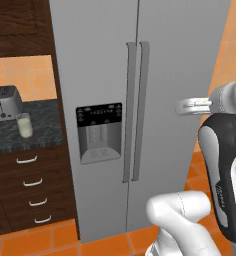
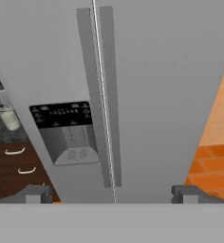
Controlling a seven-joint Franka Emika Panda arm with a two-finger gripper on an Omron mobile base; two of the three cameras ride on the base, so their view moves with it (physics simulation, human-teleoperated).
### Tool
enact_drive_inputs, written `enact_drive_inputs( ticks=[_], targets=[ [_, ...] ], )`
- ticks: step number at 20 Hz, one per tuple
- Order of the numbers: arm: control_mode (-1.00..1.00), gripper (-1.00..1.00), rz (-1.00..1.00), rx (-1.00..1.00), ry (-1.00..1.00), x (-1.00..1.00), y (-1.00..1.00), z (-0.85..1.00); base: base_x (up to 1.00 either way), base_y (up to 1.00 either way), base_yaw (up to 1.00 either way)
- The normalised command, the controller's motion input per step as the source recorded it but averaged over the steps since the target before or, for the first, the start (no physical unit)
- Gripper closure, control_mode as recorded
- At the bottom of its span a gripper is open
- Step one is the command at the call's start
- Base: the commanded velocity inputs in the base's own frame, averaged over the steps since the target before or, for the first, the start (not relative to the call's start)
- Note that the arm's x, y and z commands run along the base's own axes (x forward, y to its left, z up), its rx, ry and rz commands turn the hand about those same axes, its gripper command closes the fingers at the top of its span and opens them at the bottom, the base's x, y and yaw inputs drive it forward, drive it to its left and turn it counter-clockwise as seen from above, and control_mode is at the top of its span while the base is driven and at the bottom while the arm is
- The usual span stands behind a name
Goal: Grab a lemon wedge from the fridge and one ice cube from the ice bowl, and put them in the glass of lemonade.
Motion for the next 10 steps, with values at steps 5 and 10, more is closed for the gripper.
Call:
enact_drive_inputs(
  ticks=[5, 10],
  targets=[
    [-1.0, -1.0, -0.06, 0.0, 0.0, 0.86, 0.0, 0.08, 0.0, 0.0, 0.0],
    [-1.0, -1.0, -0.06, 0.0, 0.0, 1.0, 0.13, -0.18, 0.0, 0.0, 0.0]
  ],
)
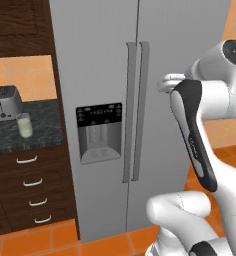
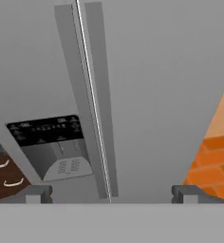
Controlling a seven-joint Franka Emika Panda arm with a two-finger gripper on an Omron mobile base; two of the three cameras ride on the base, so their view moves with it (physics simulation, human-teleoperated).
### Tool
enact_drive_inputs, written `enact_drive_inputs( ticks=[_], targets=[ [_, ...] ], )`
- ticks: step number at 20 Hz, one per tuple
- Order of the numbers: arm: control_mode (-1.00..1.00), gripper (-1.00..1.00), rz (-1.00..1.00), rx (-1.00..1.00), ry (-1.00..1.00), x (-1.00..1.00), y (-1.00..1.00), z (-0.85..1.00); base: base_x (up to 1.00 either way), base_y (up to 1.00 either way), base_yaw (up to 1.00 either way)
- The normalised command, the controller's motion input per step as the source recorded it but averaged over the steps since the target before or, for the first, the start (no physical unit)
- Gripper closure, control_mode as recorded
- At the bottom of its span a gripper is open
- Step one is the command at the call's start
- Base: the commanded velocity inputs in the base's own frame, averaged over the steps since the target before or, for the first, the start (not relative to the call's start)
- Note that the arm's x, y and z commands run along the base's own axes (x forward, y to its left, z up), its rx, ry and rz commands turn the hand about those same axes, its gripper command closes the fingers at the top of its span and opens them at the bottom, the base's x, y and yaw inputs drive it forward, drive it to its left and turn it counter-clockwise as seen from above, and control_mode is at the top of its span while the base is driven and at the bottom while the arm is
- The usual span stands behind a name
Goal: Grab a lemon wedge from the fridge and one ice cube from the ice bowl, and put them in the glass of lemonade.
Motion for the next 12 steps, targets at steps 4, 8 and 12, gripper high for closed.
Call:
enact_drive_inputs(
  ticks=[4, 8, 12],
  targets=[
    [-1.0, -1.0, -0.07, -0.01, 0.01, 1.0, 0.23, -0.82, 0.0, 0.0, 0.0],
    [-1.0, -1.0, 0.0, 0.0, 0.07, 1.0, 0.27, -0.97, 0.0, 0.0, 0.0],
    [-1.0, -1.0, 0.05, 0.01, 0.09, 0.97, 0.05, -0.44, 0.0, 0.0, 0.0]
  ],
)
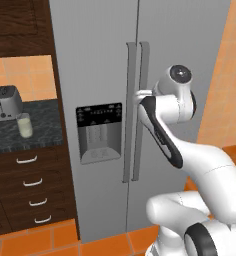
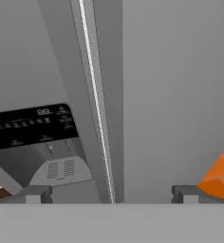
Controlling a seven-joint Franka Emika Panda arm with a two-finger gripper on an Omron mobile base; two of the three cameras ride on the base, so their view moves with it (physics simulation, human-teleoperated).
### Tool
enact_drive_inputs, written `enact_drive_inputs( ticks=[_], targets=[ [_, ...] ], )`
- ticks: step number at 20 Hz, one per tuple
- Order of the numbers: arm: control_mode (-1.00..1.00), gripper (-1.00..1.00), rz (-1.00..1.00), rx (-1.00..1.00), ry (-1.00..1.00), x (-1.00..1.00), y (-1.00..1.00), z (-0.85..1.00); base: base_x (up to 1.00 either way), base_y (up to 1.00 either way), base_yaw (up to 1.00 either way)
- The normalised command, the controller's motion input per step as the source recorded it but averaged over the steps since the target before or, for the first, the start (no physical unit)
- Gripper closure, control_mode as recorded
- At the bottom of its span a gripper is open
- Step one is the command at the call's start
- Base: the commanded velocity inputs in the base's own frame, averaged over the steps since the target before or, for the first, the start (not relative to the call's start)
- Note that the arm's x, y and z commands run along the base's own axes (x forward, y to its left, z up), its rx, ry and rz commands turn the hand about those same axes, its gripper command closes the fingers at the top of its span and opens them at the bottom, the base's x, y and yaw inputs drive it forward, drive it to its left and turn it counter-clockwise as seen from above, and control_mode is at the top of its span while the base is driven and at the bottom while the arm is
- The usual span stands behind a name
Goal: Grab a lemon wedge from the fridge and one ice cube from the ice bowl, and put them in the glass of lemonade.
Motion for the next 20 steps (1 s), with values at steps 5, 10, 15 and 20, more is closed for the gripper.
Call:
enact_drive_inputs(
  ticks=[5, 10, 15, 20],
  targets=[
    [-1.0, -1.0, 0.07, 0.01, 0.0, 0.46, -0.16, -0.05, 0.0, 0.0, 0.0],
    [-1.0, -1.0, 0.05, 0.0, 0.0, 0.24, -0.03, -0.1, 0.0, 0.0, 0.0],
    [-1.0, -1.0, 0.0, 0.0, 0.0, 0.41, -0.09, -0.26, 0.0, 0.0, 0.0],
    [-1.0, -1.0, 0.0, 0.0, 0.0, 0.3, -0.13, -0.15, 0.0, 0.0, 0.0]
  ],
)
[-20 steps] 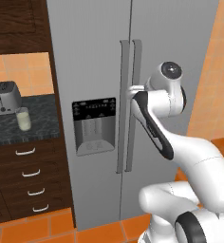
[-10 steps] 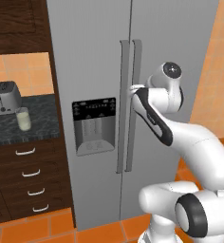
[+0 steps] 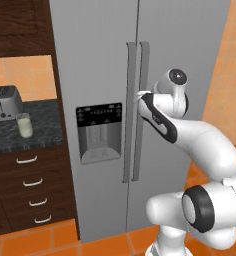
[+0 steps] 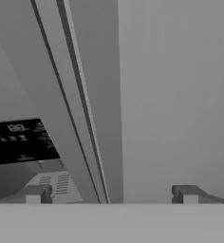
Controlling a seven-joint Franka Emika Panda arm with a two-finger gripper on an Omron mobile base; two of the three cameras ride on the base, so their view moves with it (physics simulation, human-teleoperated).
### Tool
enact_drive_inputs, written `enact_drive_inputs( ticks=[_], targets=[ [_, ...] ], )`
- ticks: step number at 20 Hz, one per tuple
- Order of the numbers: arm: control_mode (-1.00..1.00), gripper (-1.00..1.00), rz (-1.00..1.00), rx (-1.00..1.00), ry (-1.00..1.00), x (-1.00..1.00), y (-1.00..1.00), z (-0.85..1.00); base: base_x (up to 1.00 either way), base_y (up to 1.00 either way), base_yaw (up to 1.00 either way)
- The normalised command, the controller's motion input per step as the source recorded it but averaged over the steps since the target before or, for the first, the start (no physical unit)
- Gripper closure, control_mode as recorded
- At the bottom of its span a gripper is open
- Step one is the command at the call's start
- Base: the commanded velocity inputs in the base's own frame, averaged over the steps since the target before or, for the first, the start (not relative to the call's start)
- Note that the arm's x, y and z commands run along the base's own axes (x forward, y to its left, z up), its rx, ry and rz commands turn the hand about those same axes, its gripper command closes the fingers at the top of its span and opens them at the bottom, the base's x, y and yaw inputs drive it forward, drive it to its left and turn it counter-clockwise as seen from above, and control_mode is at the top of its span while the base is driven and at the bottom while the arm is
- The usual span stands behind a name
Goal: Grab a lemon wedge from the fridge and one ice cube from the ice bowl, and put them in the glass of lemonade.
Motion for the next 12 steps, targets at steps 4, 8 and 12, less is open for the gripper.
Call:
enact_drive_inputs(
  ticks=[4, 8, 12],
  targets=[
    [-1.0, -1.0, 0.0, -0.02, 0.0, 0.5, -0.16, -0.13, 0.0, 0.0, 0.0],
    [-1.0, -1.0, 0.0, -0.02, 0.0, 0.36, 0.08, -0.3, 0.0, 0.0, 0.0],
    [-1.0, -1.0, 0.0, -0.05, -0.03, 0.33, 0.31, -0.23, 0.0, 0.0, 0.0]
  ],
)
